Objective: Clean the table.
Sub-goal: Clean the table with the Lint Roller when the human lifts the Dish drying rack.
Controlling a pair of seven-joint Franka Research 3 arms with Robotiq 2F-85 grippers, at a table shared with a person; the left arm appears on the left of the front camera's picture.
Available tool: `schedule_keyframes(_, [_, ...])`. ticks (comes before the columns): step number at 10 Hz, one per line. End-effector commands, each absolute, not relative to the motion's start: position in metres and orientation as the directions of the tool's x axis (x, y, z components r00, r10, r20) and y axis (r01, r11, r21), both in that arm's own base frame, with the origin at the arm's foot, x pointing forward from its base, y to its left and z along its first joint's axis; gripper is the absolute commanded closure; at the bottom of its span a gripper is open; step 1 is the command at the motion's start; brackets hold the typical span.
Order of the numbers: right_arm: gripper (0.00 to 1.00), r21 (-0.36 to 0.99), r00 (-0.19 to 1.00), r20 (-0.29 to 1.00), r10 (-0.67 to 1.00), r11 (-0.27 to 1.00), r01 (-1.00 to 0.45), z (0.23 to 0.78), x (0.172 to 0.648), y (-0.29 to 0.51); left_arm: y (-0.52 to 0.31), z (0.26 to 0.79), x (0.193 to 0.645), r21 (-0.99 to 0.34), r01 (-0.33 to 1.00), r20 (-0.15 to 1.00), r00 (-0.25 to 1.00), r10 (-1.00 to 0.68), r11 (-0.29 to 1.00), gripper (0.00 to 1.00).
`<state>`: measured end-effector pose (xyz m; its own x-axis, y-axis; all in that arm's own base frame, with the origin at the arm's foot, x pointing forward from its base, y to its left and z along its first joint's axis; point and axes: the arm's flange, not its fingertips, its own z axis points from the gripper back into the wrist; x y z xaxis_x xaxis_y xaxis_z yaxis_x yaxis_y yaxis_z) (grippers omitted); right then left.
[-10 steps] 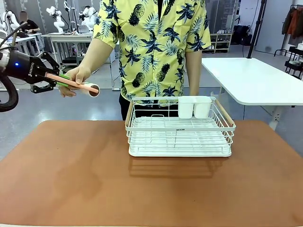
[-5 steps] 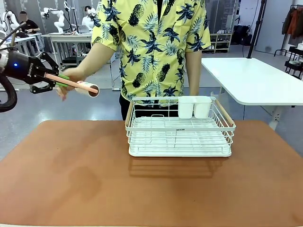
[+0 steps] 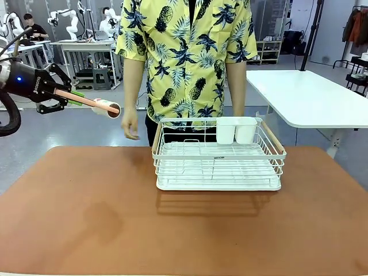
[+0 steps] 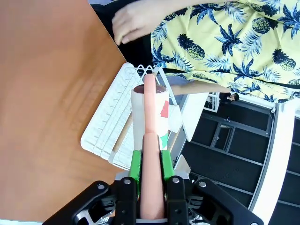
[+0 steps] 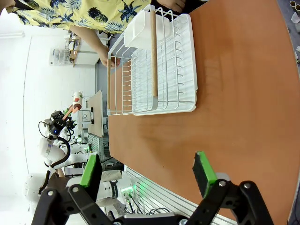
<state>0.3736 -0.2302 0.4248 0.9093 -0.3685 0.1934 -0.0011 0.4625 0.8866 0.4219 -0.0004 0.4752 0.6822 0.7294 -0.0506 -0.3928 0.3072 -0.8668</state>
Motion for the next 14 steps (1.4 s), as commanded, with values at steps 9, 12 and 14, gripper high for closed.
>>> schedule_keyframes(9, [0.0, 0.886, 0.913, 0.201, -0.356, 0.464, -0.014, 0.4273, 0.3705, -0.231, -0.002, 0.4767, 0.4219, -0.866, -0.4, -0.052, 0.672, 0.739, 0.302, 1.0])
schedule_keyframes(12, [0.0, 0.886, 0.913, 0.201, -0.356, 0.464, -0.014, 0.4273, 0.3705, -0.231, -0.002, 0.4767, 0.4219, -0.866, -0.4, -0.052, 0.672, 0.739, 0.302, 1.0])
schedule_keyframes(14, [0.0, 0.886, 0.913, 0.201, -0.356, 0.464, -0.014, 0.4273, 0.3705, -0.231, -0.0004, 0.4752, 0.4219, -0.867, -0.393, -0.051, 0.682, 0.729, 0.307, 0.79])
